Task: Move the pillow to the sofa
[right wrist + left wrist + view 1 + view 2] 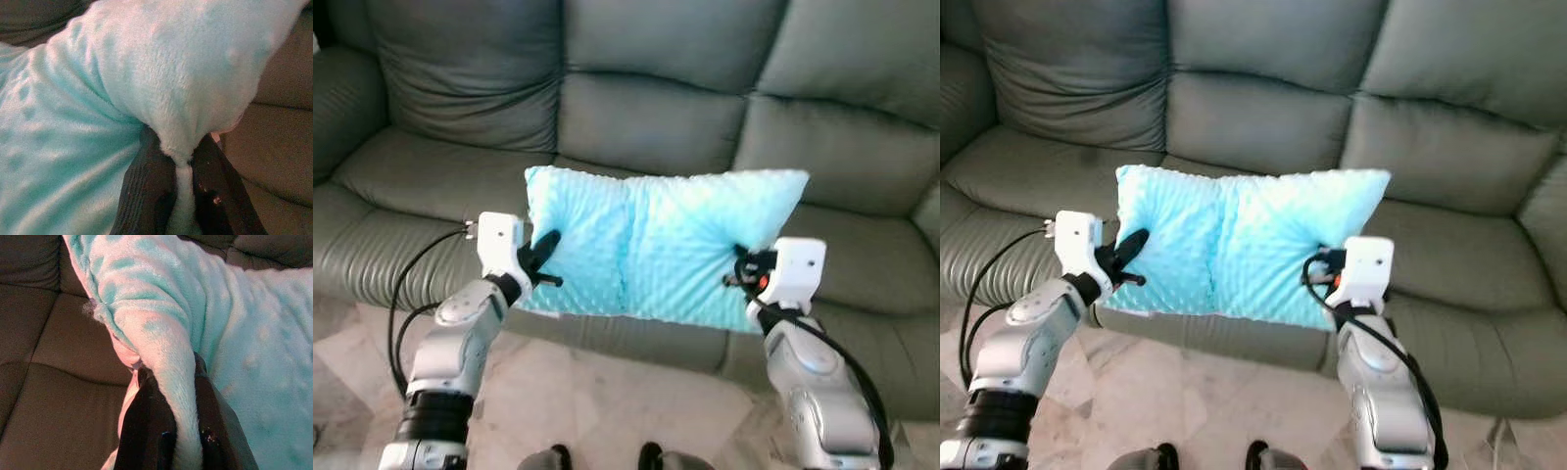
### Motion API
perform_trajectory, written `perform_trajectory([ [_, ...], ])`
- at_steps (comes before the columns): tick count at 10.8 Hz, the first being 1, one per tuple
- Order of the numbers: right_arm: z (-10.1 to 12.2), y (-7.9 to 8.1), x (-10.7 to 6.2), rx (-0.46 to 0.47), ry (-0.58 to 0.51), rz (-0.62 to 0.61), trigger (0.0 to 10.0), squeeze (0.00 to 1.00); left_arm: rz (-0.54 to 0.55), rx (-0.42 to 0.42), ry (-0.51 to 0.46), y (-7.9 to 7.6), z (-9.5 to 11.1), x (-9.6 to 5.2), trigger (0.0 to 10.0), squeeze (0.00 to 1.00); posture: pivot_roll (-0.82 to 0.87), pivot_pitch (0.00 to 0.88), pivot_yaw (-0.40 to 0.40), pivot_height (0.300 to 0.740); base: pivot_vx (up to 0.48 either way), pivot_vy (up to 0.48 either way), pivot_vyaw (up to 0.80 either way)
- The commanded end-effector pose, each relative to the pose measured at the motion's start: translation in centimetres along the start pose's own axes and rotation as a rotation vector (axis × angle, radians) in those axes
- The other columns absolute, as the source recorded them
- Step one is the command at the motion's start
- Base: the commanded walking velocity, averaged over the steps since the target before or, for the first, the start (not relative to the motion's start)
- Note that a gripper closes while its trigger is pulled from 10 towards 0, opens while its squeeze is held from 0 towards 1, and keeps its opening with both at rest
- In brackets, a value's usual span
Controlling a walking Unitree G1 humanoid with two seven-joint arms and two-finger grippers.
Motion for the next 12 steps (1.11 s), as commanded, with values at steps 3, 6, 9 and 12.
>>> perform_trajectory([
  [3, 0.2, 1.0, -0.3, 0.02, -0.004, 0.048, 10.0, 0.0, -0.023, 0.02, 0.007, -0.3, -0.1, 0.2, 10.0, 0.0, -0.12, 0.194, -0.05, 0.74, 0.399, 0.0, 0.0],
  [6, -0.1, 0.8, -0.4, 0.02, 0.007, 0.026, 10.0, 0.0, -0.032, 0.025, 0.01, -0.2, -0.3, 0.1, 10.0, 0.0, -0.12, 0.201, -0.049, 0.74, 0.0, 0.0, 0.0],
  [9, -0.2, 0.7, -0.4, 0.022, 0.015, 0.016, 10.0, 0.0, -0.05, 0.048, 0.013, -0.4, -0.3, 0.3, 10.0, 0.0, -0.12, 0.202, -0.045, 0.74, 0.0, 0.0, 0.0],
  [12, -0.9, -0.2, -0.1, 0.098, 0.034, -0.053, 10.0, 0.0, -0.034, 0.077, 0.046, -0.2, -1.3, 1.1, 10.0, 0.0, -0.12, 0.208, -0.036, 0.74, 0.0, 0.0, 0.0],
])
Point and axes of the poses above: a point about 5 cm out from each wrist's last joint towards the gripper, its own x axis pointing out of the wrist towards the gripper, its own z axis along the axis of the wrist's last joint, y = z × x, the point moved 3 cm from there along x, pointing out of the wrist towards the gripper, and after that the axes turned 8 degrees about x, right-handed, at the moved point
